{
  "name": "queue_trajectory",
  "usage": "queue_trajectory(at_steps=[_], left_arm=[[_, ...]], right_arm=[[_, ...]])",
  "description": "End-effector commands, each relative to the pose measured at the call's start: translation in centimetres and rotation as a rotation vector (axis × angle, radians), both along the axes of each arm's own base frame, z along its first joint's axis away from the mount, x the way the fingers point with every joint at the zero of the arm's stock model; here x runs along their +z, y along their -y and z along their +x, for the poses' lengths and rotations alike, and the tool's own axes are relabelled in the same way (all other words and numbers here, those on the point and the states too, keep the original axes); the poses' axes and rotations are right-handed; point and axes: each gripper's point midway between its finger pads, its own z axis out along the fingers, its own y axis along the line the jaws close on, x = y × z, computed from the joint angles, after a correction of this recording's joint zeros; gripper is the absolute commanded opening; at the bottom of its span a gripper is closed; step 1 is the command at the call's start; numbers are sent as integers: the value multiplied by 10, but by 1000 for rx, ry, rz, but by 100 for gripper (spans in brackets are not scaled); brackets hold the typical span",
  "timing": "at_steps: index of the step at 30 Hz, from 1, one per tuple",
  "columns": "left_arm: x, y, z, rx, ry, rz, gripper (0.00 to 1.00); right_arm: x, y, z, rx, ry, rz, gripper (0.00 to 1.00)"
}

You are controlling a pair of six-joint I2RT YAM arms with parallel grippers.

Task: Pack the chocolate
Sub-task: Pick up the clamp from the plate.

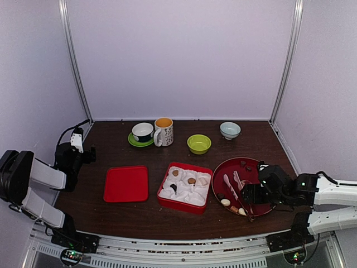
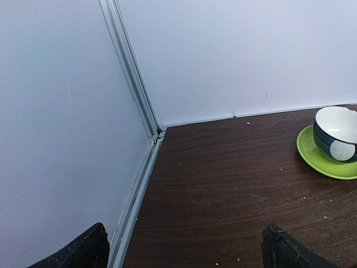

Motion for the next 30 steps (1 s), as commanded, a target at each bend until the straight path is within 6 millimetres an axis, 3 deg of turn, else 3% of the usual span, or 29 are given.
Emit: queue_trajectory(at_steps=[1, 15, 20, 30], left_arm=[[17, -2, 4, 2, 64, -4, 98], [16, -2, 4, 1, 63, -4, 98], [16, -2, 4, 2, 63, -4, 98], [16, -2, 4, 2, 63, -4, 98]], right_arm=[[3, -9, 1, 34, -1, 23, 99], [-14, -22, -11, 102, -73, 15, 99], [-24, -30, -20, 160, -116, 4, 85], [-30, -29, -18, 197, -123, -131, 70]])
